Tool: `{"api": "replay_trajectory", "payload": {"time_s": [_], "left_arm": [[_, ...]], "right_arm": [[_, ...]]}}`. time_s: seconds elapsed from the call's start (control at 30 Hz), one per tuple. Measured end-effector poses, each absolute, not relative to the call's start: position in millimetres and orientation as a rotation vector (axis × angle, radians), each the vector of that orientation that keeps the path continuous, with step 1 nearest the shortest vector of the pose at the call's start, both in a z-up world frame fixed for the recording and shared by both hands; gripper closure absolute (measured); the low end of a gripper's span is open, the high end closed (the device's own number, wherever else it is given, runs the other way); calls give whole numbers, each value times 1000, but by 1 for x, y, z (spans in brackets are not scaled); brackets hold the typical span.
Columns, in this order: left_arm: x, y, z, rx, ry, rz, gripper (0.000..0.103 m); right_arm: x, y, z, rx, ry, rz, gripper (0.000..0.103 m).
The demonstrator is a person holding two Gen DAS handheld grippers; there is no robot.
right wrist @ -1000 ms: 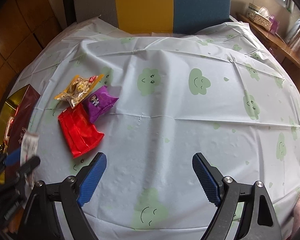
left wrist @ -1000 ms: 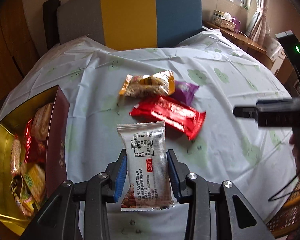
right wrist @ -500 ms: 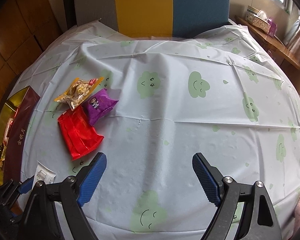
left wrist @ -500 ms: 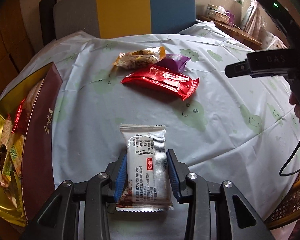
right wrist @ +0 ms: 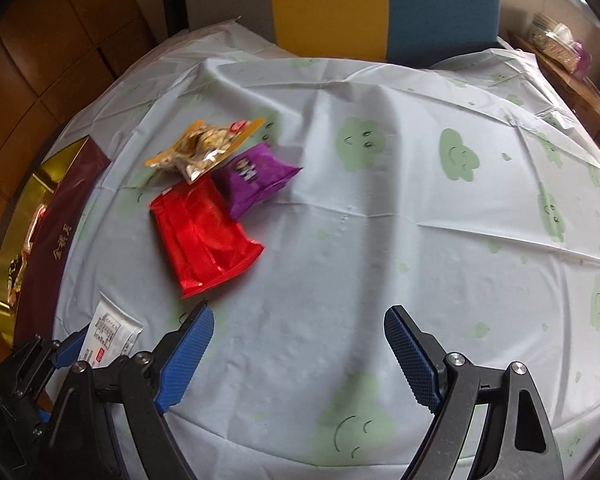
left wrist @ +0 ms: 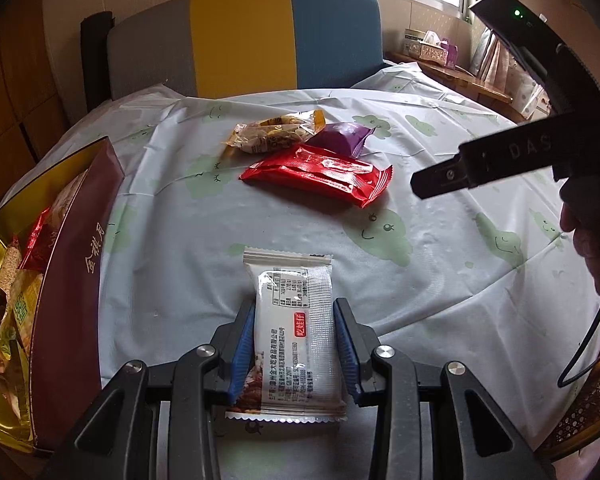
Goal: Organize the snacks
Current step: 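Grasp the red pack with the right tool while the left tool holds the bread bag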
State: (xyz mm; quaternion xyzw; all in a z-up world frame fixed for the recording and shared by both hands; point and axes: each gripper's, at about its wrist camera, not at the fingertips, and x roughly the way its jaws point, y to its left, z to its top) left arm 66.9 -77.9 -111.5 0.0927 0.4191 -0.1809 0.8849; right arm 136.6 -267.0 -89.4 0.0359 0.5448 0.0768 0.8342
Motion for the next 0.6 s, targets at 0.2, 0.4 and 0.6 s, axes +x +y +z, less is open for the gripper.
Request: {"api": "replay_trajectory", "payload": {"time_s": [0.2, 0.4, 0.6], "left_arm": [[67, -76, -113, 178, 862, -384, 65], [66, -75, -114, 172, 849, -391, 65], [65, -73, -114, 161, 844, -401, 65]], "right_arm": [[134, -260, -100, 52, 1190, 191, 16], [139, -248, -91, 37, 1161, 241, 17], [159, -217, -86, -53, 1136, 303, 17]]}}
